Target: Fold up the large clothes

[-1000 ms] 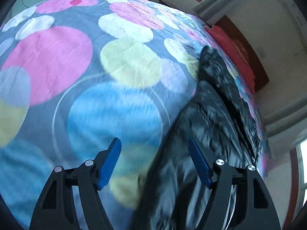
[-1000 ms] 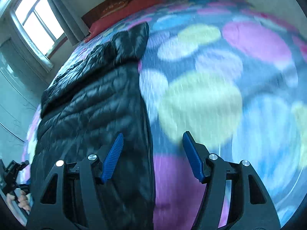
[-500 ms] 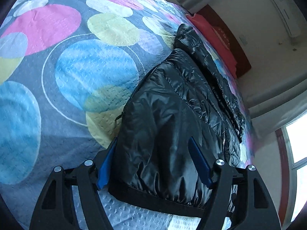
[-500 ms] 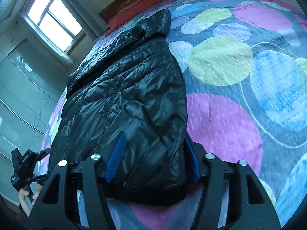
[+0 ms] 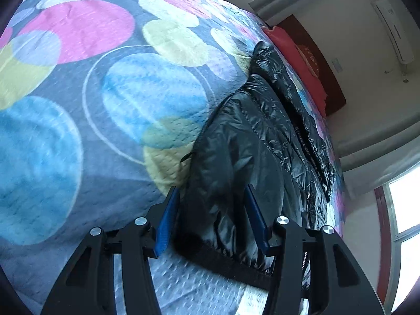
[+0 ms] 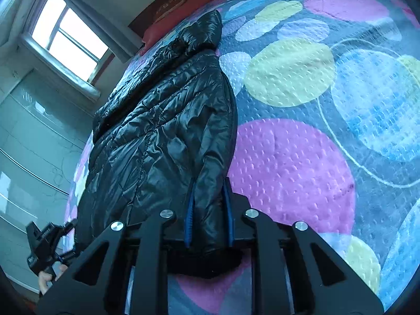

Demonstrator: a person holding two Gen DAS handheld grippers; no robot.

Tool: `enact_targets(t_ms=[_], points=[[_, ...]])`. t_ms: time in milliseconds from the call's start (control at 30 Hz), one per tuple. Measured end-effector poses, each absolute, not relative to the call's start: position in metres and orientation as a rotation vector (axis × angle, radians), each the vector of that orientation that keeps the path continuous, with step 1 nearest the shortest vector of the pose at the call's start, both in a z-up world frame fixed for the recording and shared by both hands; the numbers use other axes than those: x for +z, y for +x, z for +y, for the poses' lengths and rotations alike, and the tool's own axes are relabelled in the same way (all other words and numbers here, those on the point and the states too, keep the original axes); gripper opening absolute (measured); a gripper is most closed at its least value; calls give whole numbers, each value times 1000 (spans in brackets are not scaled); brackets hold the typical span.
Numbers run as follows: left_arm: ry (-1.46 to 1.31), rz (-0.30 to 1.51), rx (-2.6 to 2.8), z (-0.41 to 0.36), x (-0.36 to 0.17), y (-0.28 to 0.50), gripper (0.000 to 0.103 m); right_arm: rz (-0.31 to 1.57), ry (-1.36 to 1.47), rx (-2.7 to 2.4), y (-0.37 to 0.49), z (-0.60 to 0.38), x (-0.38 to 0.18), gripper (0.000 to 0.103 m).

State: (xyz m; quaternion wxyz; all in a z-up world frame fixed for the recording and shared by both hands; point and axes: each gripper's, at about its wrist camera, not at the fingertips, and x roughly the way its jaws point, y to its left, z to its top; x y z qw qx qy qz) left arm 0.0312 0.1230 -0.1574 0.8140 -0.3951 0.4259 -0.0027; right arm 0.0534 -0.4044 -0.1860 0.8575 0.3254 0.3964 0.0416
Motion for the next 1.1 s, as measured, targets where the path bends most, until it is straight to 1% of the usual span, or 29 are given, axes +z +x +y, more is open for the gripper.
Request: enact_targets(t_ms=[33,67,200,233,267,300,367,400,467,533,833,1100], points=[[-847,914,-16,124,-159,30,52,832,693,89,51,-405,-186,28],[-850,915,-22,124,-160,29,52,829,704,99,50,-405,-186,30],[-915,912,-43,123,-164,34,51,831,695,102,50,-399,-187,32],[-919,915,-47,120,-164,36,51,831,690,99,51,-397,-187,29],[-914,913,-44,118,-163,38,50,834,677,97,53,-394,-186,20],[-910,912,-44,116,-162,39,47,838,666,98,55,-393,-185,17],[-898,917,-46,116,-163,39,33,839,664,104,56,-392,-184,13],[-898,920,-50,117,-163,38,29,835,665,104,55,-392,-183,13],[-903,913,-61,122,-162,36,18,826,656,105,52,-392,-180,11],[-909,898,-68,126,-158,32,16,818,657,116,49,-392,-175,11],[-881,805,-129,129,-116,10,14,750,665,188,25,-390,-140,9],[-885,705,-219,132,-58,-27,13,672,726,272,-13,-391,-101,9]])
